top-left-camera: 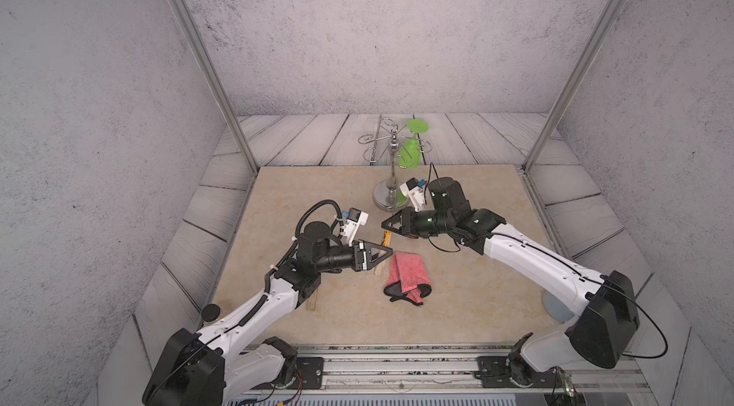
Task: Wipe small sickles with rags
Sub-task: Adjust the small sickle.
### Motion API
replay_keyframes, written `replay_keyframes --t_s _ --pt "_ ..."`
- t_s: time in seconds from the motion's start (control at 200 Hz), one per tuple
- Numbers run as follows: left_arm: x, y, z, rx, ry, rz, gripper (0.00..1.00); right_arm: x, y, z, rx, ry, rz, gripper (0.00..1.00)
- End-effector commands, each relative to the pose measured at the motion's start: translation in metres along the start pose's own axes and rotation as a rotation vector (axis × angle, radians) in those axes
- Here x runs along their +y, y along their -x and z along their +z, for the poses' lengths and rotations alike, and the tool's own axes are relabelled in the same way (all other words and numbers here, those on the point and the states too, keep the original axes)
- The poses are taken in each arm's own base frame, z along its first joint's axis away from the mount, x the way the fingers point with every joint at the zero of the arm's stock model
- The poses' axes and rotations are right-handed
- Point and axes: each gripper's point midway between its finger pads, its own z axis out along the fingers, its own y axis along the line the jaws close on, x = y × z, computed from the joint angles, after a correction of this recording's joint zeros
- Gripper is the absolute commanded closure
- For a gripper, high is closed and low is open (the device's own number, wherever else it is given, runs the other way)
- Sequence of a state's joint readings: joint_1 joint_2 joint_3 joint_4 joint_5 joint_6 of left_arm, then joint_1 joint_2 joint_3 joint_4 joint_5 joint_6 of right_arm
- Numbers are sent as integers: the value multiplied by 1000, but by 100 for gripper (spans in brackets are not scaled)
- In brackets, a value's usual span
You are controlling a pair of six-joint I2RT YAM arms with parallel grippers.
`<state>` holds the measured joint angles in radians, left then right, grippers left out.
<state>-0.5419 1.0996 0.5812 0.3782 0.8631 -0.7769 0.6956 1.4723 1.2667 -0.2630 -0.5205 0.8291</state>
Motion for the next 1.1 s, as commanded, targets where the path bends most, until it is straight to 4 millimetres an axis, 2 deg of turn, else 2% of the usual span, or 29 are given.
replay_keyframes --t_s 0.0,0.195,0.4,0.455,0.56,0.611,0.686,0.861,0.946,1.096 --pt "-8 8 3 -6 -6 56 54 18 20 -8 -90 39 26 93" --pt "-8 18 12 -13 7 66 53 17 15 -1 -92 19 55 93" --pt "-4 19 20 -6 8 57 56 16 15 0 -122 20 99 93" --pt "-3 19 20 -7 9 55 64 15 14 0 -126 13 103 93" --pt "-1 19 20 -11 20 48 99 15 12 -1 -122 7 97 92" --pt "0 19 20 -13 23 45 100 16 11 -1 -115 1 89 90" --pt "0 20 19 -22 30 45 100 11 6 -2 -93 -33 75 83" --pt "13 29 4 -119 146 34 100 -8 -9 -13 -32 -170 20 50" --pt "21 35 -8 -172 208 26 100 -18 -19 -26 -2 -242 -7 42" --pt "27 45 -28 -236 248 3 100 -40 -35 -52 30 -379 -35 38"
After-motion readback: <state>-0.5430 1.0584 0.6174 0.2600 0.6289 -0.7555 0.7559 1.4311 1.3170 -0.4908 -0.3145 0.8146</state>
